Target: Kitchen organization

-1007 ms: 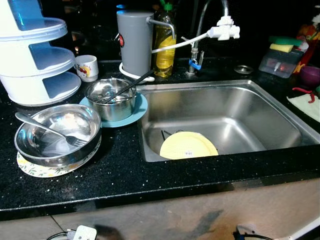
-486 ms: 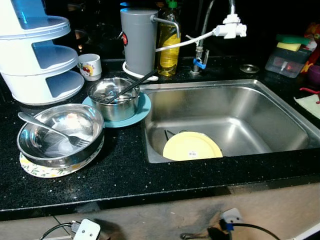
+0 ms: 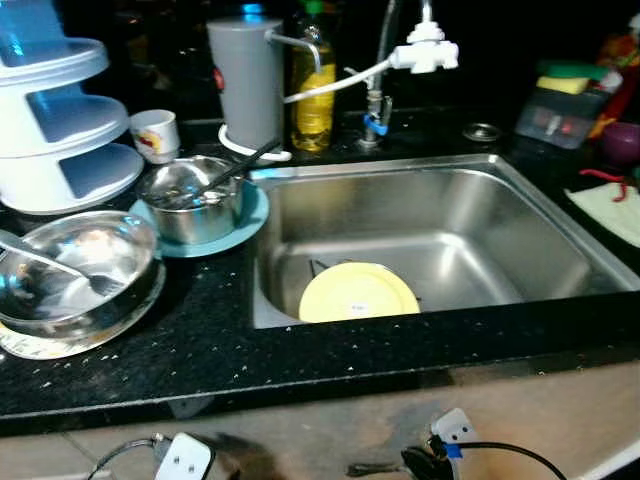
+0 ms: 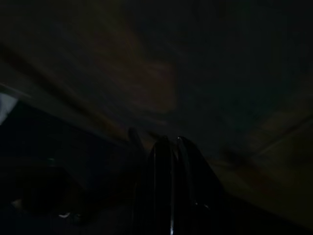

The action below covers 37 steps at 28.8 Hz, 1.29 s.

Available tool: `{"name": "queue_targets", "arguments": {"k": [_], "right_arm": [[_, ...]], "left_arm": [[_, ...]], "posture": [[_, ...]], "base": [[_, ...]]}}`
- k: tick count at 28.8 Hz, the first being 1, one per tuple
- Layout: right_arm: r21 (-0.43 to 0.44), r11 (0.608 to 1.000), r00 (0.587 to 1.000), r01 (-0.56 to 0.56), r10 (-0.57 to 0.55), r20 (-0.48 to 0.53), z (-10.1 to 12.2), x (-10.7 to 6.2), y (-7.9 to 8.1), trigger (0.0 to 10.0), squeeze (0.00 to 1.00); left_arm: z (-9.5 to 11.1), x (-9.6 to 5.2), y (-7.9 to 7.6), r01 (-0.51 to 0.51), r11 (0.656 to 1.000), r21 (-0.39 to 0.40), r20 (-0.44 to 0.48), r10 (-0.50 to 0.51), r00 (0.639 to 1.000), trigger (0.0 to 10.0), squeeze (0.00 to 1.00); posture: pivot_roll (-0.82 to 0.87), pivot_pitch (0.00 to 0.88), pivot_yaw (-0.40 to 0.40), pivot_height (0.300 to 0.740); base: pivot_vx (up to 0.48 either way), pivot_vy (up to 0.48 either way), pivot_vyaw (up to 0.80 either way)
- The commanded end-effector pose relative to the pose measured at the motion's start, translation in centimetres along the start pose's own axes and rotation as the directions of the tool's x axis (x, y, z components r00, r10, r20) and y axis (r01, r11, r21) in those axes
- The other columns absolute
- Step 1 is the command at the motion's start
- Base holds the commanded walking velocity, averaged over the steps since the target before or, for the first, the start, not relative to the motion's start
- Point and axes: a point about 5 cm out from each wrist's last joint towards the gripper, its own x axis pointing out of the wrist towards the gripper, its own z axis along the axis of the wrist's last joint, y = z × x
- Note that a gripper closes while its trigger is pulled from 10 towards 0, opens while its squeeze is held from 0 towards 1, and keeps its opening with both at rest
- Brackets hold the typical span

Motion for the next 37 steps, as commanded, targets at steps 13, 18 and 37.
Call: {"name": "queue_targets", "arguments": {"k": [13,18,37], "right_arm": [[0.013,0.948,0.942,-0.317,0.314,0.116,4.1,-0.7,2.1,10.0,0.00],[0.010,0.888,0.878,-0.459,0.452,0.157,6.9,-2.2,2.5,10.0,0.00],[0.167,0.622,0.610,-0.765,0.619,0.494,15.0,-6.3,2.7,10.0,0.00]], "left_arm": [[4.2,-2.9,-1.8,0.318,0.948,0.024,0.069,-0.319,0.945,10.0,0.00],[7.7,-3.7,-2.5,0.423,0.906,-0.004,0.128,-0.419,0.899,10.0,0.00],[18.8,-5.8,-2.5,0.640,0.767,-0.031,0.369,-0.587,0.721,10.0,0.00]], "posture": [[0.02,0.181,-0.038,0.740],[0.02,0.188,-0.042,0.740],[0.03,0.185,-0.045,0.740]], "base": [[0.000,0.000,0.00],[0.000,0.000,0.00],[0.000,0.000,0.00]]}}
